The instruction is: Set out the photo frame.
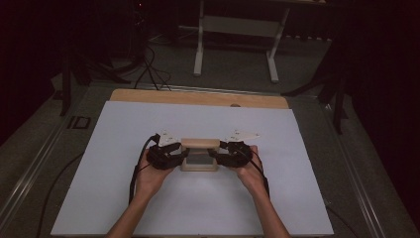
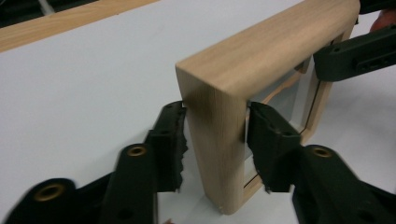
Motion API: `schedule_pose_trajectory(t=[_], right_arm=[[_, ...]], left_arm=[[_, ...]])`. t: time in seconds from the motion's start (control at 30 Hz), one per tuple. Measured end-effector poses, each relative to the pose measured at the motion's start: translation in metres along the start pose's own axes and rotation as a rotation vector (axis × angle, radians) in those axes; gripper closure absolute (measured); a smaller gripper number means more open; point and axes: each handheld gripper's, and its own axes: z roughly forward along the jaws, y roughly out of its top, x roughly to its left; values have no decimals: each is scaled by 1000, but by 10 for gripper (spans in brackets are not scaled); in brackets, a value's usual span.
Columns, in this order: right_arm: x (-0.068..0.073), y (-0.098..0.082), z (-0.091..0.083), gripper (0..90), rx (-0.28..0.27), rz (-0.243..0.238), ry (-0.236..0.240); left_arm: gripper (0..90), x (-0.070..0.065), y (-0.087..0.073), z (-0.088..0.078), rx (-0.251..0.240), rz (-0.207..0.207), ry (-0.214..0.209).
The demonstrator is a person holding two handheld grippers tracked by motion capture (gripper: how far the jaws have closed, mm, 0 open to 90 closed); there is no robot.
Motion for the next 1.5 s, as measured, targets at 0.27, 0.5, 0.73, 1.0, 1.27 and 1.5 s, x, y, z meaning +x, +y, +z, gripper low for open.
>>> schedule_pose_trajectory(t=[0.27,0.5,0.73,1.0,1.27,1.5], right_arm=[[-3,0,2,496,4,-2,4],[-4,1,3,506,8,-20,10],[-4,1,3,513,13,-32,9],[-4,0,2,513,16,-47,14],[-5,0,0,527,19,-52,12],[-7,1,0,530,16,-54,16]], left_arm=[[593,0,0,3,13,7,7],[554,2,-1,4,11,-7,-6],[452,13,-1,10,-13,-18,-47],[421,26,3,19,-57,-56,-179],[444,28,5,22,-60,-50,-224],[474,25,4,17,-45,-36,-198]])
